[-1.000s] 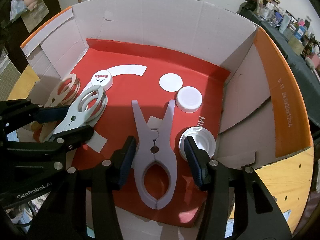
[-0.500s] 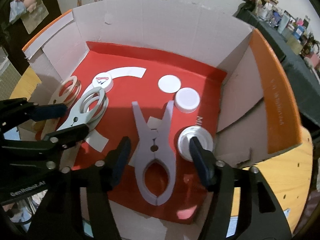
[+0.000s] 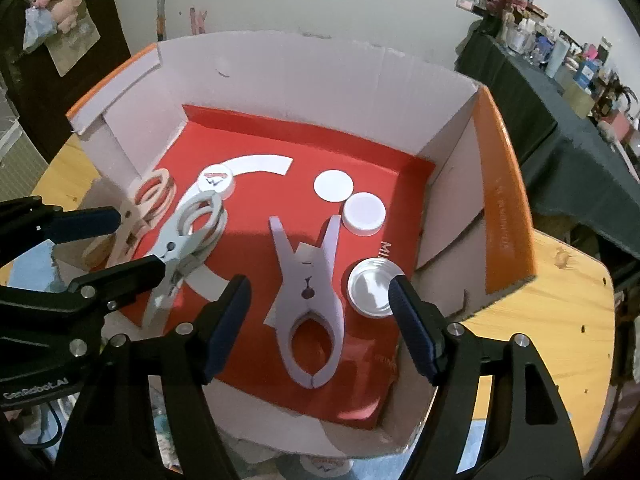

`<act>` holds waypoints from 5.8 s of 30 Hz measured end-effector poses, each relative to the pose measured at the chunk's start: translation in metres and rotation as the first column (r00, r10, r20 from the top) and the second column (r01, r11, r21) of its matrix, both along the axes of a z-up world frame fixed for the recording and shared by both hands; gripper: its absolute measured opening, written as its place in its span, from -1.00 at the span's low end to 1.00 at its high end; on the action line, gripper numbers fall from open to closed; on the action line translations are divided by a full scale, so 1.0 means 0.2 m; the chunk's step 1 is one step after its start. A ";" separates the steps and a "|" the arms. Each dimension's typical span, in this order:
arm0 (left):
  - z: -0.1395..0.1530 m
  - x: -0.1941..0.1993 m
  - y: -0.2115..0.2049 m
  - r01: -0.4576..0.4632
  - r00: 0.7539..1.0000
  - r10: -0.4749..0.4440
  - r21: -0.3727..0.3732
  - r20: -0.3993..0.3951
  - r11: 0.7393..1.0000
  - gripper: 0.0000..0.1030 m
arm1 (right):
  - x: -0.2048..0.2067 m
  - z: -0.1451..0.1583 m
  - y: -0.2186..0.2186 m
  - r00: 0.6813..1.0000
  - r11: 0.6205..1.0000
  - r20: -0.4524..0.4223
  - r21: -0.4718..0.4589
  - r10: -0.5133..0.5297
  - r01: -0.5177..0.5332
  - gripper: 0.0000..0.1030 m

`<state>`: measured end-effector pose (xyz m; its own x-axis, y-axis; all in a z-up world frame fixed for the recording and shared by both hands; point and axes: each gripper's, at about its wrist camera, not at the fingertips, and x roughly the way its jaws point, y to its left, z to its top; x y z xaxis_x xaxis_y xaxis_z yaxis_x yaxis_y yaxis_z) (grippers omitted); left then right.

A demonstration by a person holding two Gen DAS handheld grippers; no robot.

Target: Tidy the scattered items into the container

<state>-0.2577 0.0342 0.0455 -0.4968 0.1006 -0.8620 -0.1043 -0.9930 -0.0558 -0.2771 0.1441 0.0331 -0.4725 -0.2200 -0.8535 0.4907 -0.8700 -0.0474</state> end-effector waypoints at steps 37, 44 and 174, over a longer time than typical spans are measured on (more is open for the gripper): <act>0.23 0.85 -0.09 0.063 0.979 -0.063 -0.006 -0.193 0.998 0.73 | 0.74 0.24 0.19 0.989 0.998 -0.148 -0.061 -0.012 0.003 0.58; 0.11 0.92 -0.12 0.069 0.987 -0.064 0.023 -0.147 0.997 0.73 | 0.79 0.16 0.21 0.993 0.999 -0.117 -0.048 -0.006 0.000 0.58; -0.25 0.70 -0.04 0.718 0.695 -0.718 0.007 0.042 0.696 0.36 | 0.60 -0.23 0.47 0.990 0.993 0.088 0.021 -0.114 0.113 0.64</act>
